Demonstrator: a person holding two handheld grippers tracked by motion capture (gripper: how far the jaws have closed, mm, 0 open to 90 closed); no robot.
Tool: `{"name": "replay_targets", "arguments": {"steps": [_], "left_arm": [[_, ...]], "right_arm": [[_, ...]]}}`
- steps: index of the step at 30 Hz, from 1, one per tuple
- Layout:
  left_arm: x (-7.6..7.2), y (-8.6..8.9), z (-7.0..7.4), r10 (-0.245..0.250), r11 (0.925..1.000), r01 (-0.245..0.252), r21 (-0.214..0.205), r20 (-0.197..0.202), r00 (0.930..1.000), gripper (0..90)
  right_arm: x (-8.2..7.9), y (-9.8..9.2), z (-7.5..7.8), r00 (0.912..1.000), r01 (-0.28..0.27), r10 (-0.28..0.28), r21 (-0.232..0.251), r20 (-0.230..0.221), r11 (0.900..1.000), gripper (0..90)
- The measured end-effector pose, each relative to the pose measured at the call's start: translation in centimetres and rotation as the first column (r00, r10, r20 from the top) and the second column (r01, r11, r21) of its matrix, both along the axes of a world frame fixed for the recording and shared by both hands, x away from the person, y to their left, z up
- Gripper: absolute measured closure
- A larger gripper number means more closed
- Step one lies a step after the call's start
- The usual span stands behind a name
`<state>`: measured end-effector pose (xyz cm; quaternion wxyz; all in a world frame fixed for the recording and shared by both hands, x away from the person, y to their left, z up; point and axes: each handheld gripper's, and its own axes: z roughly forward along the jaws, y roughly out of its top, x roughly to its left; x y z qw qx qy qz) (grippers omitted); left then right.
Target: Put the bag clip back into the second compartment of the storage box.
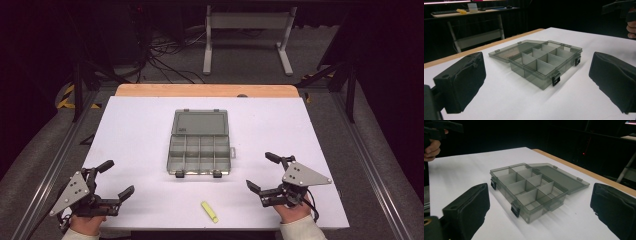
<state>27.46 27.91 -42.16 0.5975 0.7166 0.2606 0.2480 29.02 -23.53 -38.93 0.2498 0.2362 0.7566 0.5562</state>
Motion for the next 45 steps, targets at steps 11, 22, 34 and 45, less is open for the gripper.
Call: {"name": "replay_targets", "arguments": {"steps": [11, 22, 34, 45], "left_arm": [[0.1, 0.0, -0.1, -0.001, 1.0, 0.001, -0.001, -0.002, 1.0, 1.4], [0.1, -0.1, -0.1, -0.004, 1.0, 0.004, 0.0, -0.006, 1.0, 1.4], [0.1, -0.1, -0.1, -0.006, 1.0, 0.006, 0.002, -0.005, 1.0, 1.5], [0.1, -0.1, -0.1, -0.006, 1.0, 0.006, 0.006, -0.007, 1.0, 1.5]], "right_arm": [[0.6, 2.0, 0.3, 0.999, -0.046, 0.046, 0.022, -0.001, 0.9987, 0.9], [1.0, 4.0, 0.5, 0.9984, -0.055, 0.055, -0.005, -0.012, 0.9985, 0.0], [1.5, 6.5, 0.8, 0.9911, -0.12, 0.116, -0.056, -0.064, 0.9912, 1.8], [1.2, 8.8, 2.4, 0.9735, -0.192, 0.161, -0.2, -0.163, 0.9607, 6.9]]}}
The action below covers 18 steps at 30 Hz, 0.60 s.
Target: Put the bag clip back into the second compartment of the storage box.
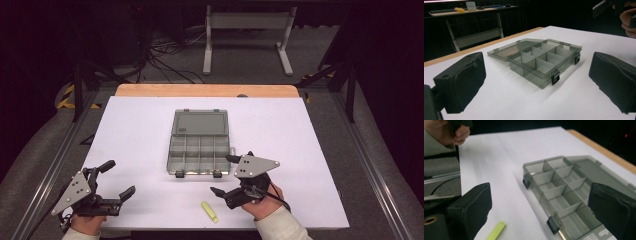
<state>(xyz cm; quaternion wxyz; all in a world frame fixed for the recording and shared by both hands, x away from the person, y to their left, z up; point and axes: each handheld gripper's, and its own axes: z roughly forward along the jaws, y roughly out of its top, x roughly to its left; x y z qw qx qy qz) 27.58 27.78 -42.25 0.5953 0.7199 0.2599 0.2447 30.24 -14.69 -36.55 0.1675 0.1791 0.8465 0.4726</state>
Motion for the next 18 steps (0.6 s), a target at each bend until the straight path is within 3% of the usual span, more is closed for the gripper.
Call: {"name": "replay_targets", "arguments": {"steps": [7, 11, 13, 14, 18], "left_arm": [[0.0, 0.0, 0.0, 0.003, 1.0, -0.003, -0.003, 0.0, 1.0, 1.5], [0.0, 0.0, 0.0, 0.002, 1.0, -0.002, -0.001, 0.002, 1.0, 1.5], [0.0, 0.0, 0.0, 0.003, 1.0, -0.003, -0.003, 0.001, 1.0, 1.5], [0.0, 0.0, 0.0, 0.004, 1.0, -0.004, -0.002, 0.001, 1.0, 1.5], [0.0, 0.0, 0.0, 0.004, 1.0, -0.004, 0.0, 0.0, 1.0, 1.5]], "right_arm": [[-0.1, 1.4, 0.5, 0.9975, -0.004, -0.005, -0.121, -0.071, 0.9926, 10.6], [-0.2, 2.1, 0.5, 0.9944, -0.011, -0.01, -0.198, -0.105, 0.9802, 13.2], [-0.2, 2.3, 0.5, 0.9938, -0.013, -0.011, -0.21, -0.111, 0.9777, 13.7], [-0.3, 2.6, 0.4, 0.9917, -0.014, -0.017, -0.242, -0.127, 0.9701, 13.6], [-0.2, 3.1, 0.1, 0.9862, -0.027, -0.02, -0.283, -0.165, 0.9587, 13.6]]}}
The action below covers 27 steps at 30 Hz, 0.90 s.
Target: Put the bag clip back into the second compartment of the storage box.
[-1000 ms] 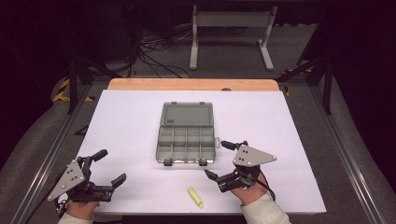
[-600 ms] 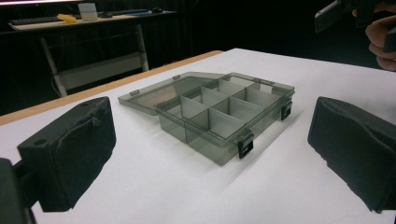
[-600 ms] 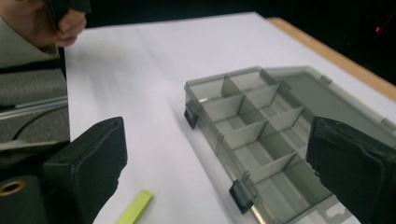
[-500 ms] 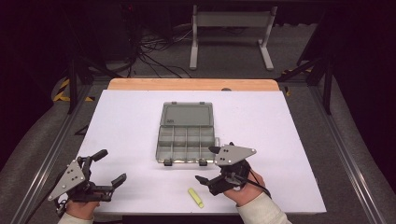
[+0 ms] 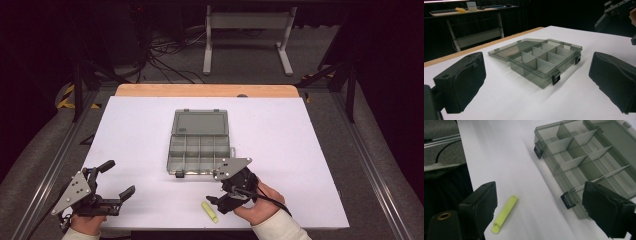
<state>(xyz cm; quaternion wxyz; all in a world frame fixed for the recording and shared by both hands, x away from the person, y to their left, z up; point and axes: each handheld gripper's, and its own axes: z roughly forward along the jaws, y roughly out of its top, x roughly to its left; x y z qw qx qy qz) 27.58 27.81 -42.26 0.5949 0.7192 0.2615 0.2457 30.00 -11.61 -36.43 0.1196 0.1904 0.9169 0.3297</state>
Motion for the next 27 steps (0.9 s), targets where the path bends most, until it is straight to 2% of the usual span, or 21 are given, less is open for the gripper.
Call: {"name": "replay_targets", "arguments": {"steps": [8, 12, 15, 16, 24, 27], "left_arm": [[0.0, 0.0, 0.0, 0.0, 1.0, 0.0, 0.001, 0.002, 1.0, 1.5], [0.0, 0.0, 0.0, 0.0, 1.0, 0.0, 0.0, 0.002, 1.0, 1.5], [0.0, 0.0, 0.0, 0.0, 1.0, 0.0, 0.0, 0.002, 1.0, 1.5], [0.0, 0.0, 0.0, 0.0, 1.0, 0.0, 0.0, 0.003, 1.0, 1.5], [0.0, 0.1, 0.0, -0.003, 1.0, 0.003, -0.002, 0.002, 1.0, 1.5], [0.0, 0.1, 0.0, -0.002, 1.0, 0.002, -0.004, 0.003, 1.0, 1.5]], "right_arm": [[-0.2, 0.8, -0.7, 0.9995, -0.012, 0.01, -0.06, -0.03, 0.9981, 15.2], [-0.1, 1.3, -1.6, 0.9979, -0.022, 0.016, -0.094, -0.062, 0.9953, 16.6], [0.0, 1.5, -2.0, 0.9965, -0.027, 0.019, -0.098, -0.081, 0.9948, 16.8], [0.0, 1.8, -2.6, 0.9949, -0.034, 0.023, -0.111, -0.098, 0.9932, 17.1], [-0.1, 2.3, -3.9, 0.9915, -0.051, 0.037, -0.11, -0.125, 0.9926, 24.0], [-0.1, 2.4, -4.6, 0.9883, -0.053, 0.037, -0.111, -0.148, 0.9924, 26.8]]}}
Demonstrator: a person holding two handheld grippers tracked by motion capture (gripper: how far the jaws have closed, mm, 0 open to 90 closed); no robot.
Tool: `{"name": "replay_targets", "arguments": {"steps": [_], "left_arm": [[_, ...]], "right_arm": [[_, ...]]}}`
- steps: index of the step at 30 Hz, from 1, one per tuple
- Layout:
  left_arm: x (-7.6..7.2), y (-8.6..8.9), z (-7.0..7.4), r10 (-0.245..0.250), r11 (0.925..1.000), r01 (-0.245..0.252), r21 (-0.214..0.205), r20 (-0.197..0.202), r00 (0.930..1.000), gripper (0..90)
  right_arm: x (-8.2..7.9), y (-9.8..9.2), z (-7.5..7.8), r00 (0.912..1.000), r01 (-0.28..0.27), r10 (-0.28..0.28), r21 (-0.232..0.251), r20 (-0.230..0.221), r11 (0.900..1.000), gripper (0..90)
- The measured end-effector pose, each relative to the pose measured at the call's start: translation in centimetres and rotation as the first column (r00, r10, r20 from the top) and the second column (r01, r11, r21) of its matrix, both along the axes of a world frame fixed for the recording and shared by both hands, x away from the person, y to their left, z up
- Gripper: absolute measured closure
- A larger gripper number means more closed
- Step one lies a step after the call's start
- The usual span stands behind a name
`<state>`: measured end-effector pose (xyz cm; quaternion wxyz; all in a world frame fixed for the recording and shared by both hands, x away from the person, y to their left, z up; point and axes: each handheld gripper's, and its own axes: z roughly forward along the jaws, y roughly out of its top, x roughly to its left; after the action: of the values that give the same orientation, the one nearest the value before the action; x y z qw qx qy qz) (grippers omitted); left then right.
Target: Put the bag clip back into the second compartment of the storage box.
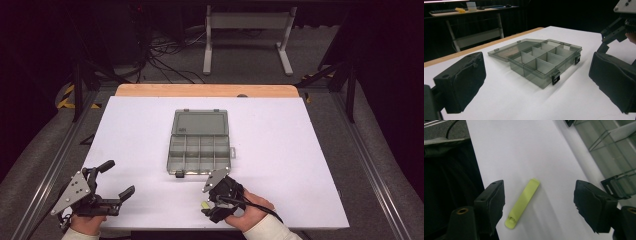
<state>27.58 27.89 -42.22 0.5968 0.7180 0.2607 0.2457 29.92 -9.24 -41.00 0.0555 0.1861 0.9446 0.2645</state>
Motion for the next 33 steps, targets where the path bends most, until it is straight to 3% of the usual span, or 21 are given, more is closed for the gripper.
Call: {"name": "replay_targets", "arguments": {"steps": [4, 16, 20, 26, 30, 33], "left_arm": [[0.0, 0.0, 0.0, -0.002, 1.0, 0.002, 0.001, 0.002, 1.0, 1.5], [0.0, 0.0, 0.0, -0.003, 1.0, 0.003, 0.003, 0.0, 1.0, 1.5], [0.0, -0.1, 0.0, -0.004, 1.0, 0.004, 0.001, 0.001, 1.0, 1.6], [0.0, 0.0, 0.0, -0.005, 1.0, 0.005, 0.004, -0.001, 1.0, 1.7], [0.0, -0.1, 0.0, -0.005, 1.0, 0.005, 0.002, -0.002, 1.0, 1.8], [0.0, -0.1, 0.0, -0.004, 1.0, 0.004, 0.002, -0.003, 1.0, 1.8]], "right_arm": [[0.0, 0.0, -0.5, 0.9995, -0.001, 0.001, 0.011, -0.031, 0.9999, 30.3], [-0.2, 0.8, -1.9, 0.9979, -0.013, 0.011, -0.034, -0.064, 0.9993, 42.5], [-0.1, 1.0, -2.2, 0.9971, 0.011, -0.014, -0.043, -0.075, 0.999, 43.8], [-0.1, 1.1, -2.4, 0.9955, 0.033, -0.037, -0.053, -0.087, 0.9981, 54.7], [0.0, 1.2, -2.4, 0.9949, 0.048, -0.053, -0.058, -0.086, 0.9972, 56.4], [0.0, 1.2, -2.4, 0.9947, 0.049, -0.054, -0.058, -0.087, 0.9971, 63.9]]}}
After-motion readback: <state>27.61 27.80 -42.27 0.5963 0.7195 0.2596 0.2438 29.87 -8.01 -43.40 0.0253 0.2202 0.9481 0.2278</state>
